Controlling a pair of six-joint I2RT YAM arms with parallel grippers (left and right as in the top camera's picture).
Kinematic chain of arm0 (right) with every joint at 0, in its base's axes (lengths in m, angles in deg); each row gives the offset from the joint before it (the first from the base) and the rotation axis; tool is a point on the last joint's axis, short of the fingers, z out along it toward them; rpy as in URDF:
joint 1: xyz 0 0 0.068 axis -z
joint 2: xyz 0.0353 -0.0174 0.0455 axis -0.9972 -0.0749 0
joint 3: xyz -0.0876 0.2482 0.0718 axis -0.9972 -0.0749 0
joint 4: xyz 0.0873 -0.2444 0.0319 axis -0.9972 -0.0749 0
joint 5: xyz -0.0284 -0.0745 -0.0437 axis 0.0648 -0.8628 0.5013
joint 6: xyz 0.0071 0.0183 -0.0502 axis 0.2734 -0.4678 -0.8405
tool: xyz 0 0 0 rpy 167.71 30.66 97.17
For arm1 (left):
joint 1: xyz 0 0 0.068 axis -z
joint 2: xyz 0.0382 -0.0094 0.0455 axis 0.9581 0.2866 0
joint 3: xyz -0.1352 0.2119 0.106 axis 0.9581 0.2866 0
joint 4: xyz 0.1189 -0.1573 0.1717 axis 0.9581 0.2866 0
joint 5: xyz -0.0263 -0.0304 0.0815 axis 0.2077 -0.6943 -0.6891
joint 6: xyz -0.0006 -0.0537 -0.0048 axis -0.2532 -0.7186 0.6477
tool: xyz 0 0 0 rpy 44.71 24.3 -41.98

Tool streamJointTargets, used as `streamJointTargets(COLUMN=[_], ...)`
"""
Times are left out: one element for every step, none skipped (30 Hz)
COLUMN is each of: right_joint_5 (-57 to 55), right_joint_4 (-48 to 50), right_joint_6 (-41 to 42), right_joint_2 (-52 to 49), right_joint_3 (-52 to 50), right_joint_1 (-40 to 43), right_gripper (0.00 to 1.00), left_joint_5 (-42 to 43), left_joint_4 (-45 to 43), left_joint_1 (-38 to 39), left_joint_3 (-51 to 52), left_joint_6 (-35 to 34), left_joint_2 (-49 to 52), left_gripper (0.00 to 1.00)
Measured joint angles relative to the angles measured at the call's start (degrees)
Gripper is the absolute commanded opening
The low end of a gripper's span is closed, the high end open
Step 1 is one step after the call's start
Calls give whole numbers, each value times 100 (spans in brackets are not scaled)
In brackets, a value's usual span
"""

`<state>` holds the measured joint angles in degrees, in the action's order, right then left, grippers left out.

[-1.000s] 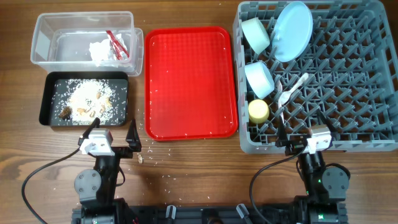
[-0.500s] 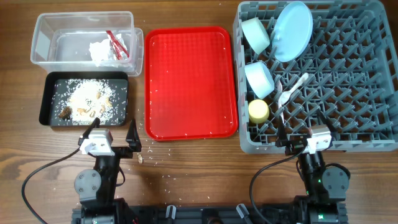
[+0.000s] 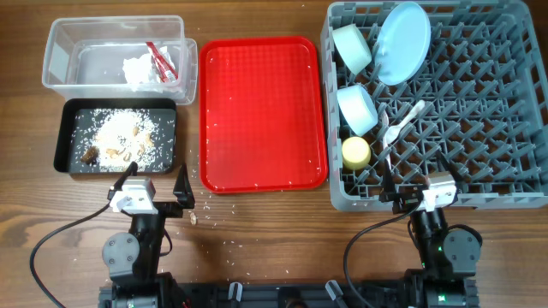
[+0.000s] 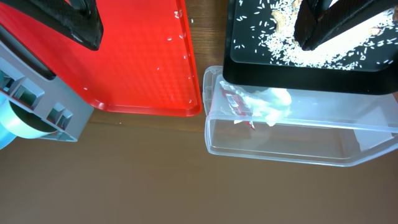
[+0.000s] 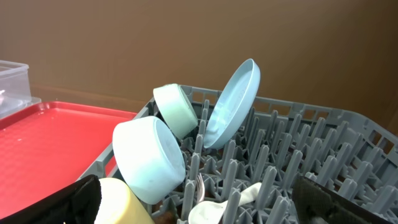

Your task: Sort waste into correct bins and load items into the dishwasher rack

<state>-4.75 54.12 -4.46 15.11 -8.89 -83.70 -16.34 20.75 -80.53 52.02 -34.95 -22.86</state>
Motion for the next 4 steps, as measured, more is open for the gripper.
streamJointTargets(right_joint_5=[0, 0, 0, 0], right_joint_4=[0, 0, 0, 0], right_joint_6=[0, 0, 0, 0], right_joint_2=[0, 0, 0, 0], right_joint_3=[0, 0, 0, 0], right_joint_1=[0, 0, 0, 0], right_gripper=[100, 100, 100, 100], left_joint_5=[0, 0, 0, 0], left_joint_4=[0, 0, 0, -2], left_joint_1=[0, 0, 0, 0], left_joint_3=[0, 0, 0, 0], left_joint_6=[0, 0, 0, 0], left_joint_2=[0, 0, 0, 0], left_gripper=[100, 100, 100, 100])
